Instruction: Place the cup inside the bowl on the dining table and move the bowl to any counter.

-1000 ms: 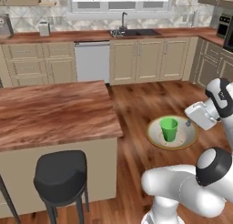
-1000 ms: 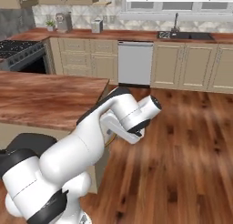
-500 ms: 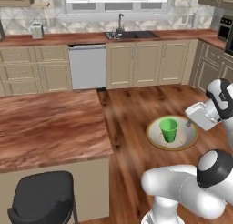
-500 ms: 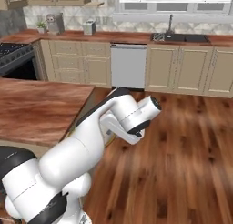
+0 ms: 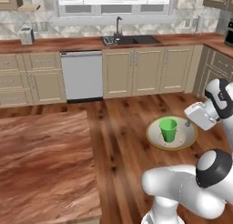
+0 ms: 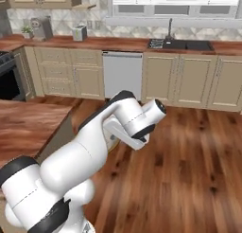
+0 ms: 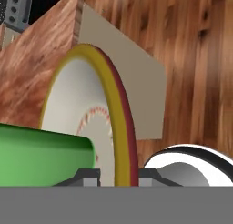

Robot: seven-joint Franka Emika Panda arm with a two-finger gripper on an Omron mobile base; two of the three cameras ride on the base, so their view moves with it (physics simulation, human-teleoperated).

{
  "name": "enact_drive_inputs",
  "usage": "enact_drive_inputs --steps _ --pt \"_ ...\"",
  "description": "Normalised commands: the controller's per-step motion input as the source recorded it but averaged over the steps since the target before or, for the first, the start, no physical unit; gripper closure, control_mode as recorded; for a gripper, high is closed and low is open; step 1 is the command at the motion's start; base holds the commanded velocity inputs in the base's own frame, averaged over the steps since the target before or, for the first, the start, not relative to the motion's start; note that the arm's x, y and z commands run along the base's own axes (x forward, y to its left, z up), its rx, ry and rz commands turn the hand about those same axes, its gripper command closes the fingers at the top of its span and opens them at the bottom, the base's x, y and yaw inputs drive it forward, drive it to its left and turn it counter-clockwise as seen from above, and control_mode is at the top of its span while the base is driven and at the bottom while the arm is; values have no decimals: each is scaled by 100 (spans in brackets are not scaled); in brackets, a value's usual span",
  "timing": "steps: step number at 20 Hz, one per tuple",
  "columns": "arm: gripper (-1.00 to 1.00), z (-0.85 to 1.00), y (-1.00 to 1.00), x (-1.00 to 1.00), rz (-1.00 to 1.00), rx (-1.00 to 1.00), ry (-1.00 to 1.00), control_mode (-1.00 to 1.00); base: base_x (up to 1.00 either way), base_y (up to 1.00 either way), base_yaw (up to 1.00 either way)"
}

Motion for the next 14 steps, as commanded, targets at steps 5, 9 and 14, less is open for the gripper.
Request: enact_drive_inputs --steps 5,9,14 --pt "100 0 0 0 0 0 0 100 73 -64 0" --pt "100 0 0 0 0 0 0 100 68 -57 0" --pt "100 0 0 0 0 0 0 100 78 -56 0"
